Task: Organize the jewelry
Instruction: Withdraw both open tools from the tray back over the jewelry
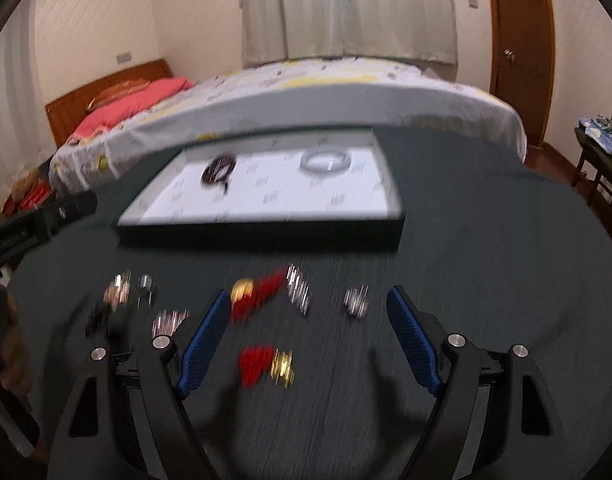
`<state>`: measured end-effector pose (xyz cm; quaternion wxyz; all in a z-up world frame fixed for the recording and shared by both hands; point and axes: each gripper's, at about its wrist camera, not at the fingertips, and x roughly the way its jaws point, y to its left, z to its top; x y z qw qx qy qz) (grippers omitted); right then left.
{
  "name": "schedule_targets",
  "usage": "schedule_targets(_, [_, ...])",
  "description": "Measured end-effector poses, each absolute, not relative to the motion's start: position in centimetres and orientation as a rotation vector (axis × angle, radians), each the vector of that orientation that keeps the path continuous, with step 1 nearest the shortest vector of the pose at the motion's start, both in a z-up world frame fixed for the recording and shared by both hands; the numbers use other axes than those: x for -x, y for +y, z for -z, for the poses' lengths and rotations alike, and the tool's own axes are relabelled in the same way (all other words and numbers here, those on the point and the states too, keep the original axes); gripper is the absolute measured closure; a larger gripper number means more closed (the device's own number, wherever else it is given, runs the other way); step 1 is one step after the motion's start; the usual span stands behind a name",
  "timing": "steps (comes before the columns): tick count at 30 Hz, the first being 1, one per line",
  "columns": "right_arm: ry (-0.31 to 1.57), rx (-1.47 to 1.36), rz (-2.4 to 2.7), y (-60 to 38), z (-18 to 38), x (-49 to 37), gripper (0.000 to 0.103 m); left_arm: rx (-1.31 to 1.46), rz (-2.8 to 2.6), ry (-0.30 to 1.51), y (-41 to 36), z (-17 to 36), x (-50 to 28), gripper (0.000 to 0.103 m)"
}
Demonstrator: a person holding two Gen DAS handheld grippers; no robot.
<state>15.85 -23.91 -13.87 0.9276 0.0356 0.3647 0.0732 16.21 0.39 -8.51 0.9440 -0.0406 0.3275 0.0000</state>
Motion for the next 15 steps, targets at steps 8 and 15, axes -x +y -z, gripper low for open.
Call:
schedule_targets(8, [0.807,-0.050,-0.175,-23.0,15.2,-15.4,0.041,0.052,-0.026,0.735,1.2,11.0,-12.8,0.019])
schedule_targets(15, [0.856,-0.027,-0.187,-22.0,16.0,-15.9,0.047,0.044,-0.028,0.757,1.5,11.9,-12.0,0.019])
